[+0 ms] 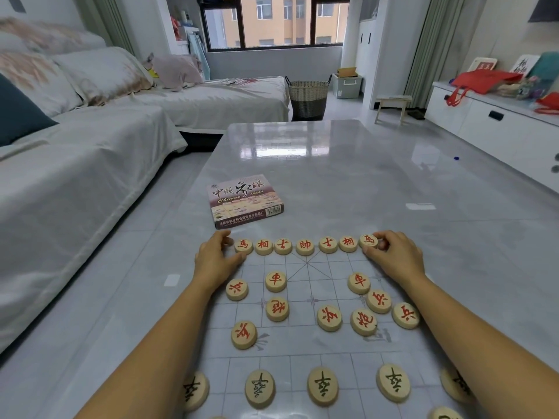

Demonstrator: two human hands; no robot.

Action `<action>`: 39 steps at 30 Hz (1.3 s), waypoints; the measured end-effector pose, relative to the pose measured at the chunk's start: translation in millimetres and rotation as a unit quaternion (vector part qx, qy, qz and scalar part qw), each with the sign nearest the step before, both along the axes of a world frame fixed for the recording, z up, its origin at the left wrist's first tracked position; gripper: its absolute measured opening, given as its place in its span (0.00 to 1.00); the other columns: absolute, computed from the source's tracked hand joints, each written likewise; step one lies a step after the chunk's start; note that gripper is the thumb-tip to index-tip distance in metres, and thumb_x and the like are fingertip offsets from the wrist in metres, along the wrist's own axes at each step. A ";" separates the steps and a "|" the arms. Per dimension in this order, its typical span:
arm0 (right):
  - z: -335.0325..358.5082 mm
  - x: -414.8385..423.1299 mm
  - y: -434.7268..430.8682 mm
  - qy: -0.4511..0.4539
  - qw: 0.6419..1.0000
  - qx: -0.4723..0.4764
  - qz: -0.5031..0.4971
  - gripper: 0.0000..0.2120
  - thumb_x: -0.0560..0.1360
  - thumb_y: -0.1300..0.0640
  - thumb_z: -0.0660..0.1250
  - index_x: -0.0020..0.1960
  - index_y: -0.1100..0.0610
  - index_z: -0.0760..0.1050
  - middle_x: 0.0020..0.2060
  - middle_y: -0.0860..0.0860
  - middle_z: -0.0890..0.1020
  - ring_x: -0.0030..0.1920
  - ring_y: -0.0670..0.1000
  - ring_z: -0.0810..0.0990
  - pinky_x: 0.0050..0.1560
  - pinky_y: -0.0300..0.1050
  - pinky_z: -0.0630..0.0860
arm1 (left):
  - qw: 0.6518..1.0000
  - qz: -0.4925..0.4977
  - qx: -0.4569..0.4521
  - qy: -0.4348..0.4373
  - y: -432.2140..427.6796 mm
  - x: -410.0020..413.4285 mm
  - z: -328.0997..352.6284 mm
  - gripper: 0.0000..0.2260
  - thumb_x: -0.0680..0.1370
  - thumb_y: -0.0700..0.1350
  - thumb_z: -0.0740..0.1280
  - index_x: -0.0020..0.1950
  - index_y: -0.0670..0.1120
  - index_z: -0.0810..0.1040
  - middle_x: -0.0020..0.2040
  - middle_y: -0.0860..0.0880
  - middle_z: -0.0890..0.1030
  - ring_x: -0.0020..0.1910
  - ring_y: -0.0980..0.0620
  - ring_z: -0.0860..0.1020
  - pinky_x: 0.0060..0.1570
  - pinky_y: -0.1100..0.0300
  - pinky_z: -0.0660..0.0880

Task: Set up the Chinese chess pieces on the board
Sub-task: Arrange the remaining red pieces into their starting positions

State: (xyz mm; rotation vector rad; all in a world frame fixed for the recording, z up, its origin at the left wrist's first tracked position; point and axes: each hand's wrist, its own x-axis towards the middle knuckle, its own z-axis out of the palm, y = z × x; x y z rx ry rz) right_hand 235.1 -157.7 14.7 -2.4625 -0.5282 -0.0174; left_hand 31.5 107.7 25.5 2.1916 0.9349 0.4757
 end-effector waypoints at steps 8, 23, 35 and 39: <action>4.4 -2.2 -1.9 0.049 0.995 0.088 -0.005 0.27 0.71 0.48 0.68 0.67 0.54 0.66 0.45 0.51 0.77 0.54 0.55 0.75 0.62 0.58 0.70 | 0.994 -0.097 0.047 -0.022 -31.1 -16.1 6.1 0.12 0.78 0.41 0.59 0.61 0.48 0.74 0.63 0.46 0.72 0.62 0.48 0.69 0.63 0.52 0.69; 25.9 -67.9 -22.9 0.215 0.960 0.083 0.162 0.09 0.79 0.60 0.57 0.55 0.54 0.74 0.50 0.53 0.77 0.48 0.51 0.76 0.47 0.44 0.73 | 0.958 -0.250 0.054 0.130 -95.7 -14.8 23.7 0.20 0.76 0.46 0.66 0.67 0.48 0.70 0.63 0.47 0.73 0.60 0.47 0.73 0.63 0.52 0.71; 36.5 -83.3 -51.2 0.217 0.970 0.069 0.092 0.09 0.76 0.56 0.65 0.55 0.55 0.75 0.49 0.51 0.79 0.48 0.50 0.78 0.47 0.42 0.75 | 0.995 -0.082 0.042 0.044 -55.1 -63.4 28.6 0.20 0.74 0.46 0.69 0.64 0.44 0.72 0.59 0.45 0.77 0.55 0.48 0.75 0.58 0.54 0.73; 37.8 -95.7 -21.7 0.075 0.988 -0.078 0.107 0.20 0.73 0.48 0.68 0.62 0.54 0.73 0.54 0.51 0.75 0.56 0.52 0.74 0.57 0.47 0.71 | 0.999 -0.034 0.015 0.011 -46.3 -79.7 16.5 0.20 0.74 0.47 0.69 0.64 0.45 0.71 0.58 0.45 0.77 0.54 0.49 0.75 0.57 0.53 0.72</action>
